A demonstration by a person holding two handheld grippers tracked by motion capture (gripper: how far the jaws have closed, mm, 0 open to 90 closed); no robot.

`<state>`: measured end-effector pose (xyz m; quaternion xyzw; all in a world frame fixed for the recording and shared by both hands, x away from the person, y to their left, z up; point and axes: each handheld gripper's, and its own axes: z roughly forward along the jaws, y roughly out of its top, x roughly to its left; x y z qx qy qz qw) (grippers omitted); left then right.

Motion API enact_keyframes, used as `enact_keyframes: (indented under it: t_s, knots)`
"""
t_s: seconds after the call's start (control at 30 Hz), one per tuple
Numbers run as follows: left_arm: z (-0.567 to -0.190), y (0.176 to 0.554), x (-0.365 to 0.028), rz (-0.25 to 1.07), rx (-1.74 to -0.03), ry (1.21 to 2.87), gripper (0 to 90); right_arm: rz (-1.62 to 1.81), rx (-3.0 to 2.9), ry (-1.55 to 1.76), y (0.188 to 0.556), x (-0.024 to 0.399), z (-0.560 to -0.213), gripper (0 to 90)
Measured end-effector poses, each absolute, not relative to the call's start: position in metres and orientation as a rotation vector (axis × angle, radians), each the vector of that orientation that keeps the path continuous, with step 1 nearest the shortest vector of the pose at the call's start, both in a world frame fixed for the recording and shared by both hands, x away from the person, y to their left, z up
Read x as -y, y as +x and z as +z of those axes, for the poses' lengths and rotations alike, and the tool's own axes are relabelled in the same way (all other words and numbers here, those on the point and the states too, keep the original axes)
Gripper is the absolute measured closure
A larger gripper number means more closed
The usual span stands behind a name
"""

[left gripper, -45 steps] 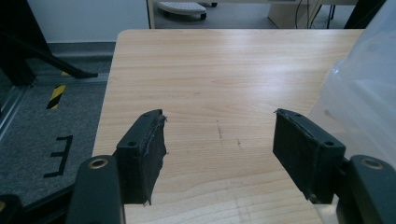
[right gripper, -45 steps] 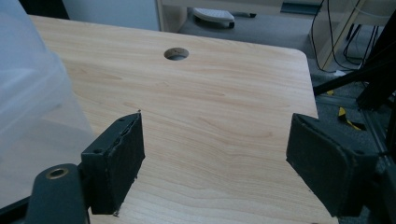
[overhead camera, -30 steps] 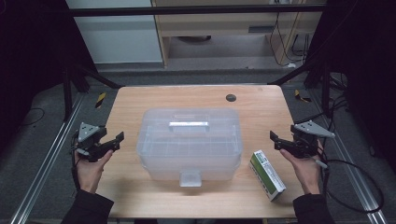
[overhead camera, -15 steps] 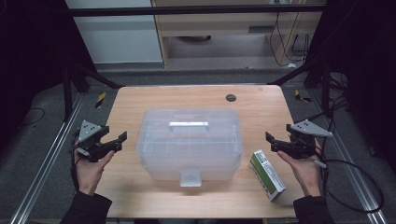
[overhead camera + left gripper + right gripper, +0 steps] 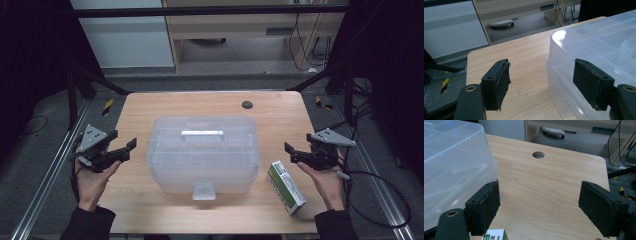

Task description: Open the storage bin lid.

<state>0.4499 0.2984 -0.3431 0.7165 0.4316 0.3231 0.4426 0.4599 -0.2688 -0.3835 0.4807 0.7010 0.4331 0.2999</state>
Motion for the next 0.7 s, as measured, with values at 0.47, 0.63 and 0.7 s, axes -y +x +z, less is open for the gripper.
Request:
enact_keyframes:
  t_s: [0.47,0.63,0.7]
  knots:
    - [-0.317,0.461,-0.268,0.820,-0.930,1.866,29.0,1.119,-1.884,1.274,0.462,0.270,-0.389,17.5]
    - [-0.310,0.462,-0.256,0.849,-0.870,1.923,29.0,1.117,-1.889,1.274,0.463,0.270,-0.390,17.5]
    - [-0.307,0.464,-0.249,0.852,-0.847,1.953,29.0,1.116,-1.891,1.275,0.463,0.270,-0.390,17.5]
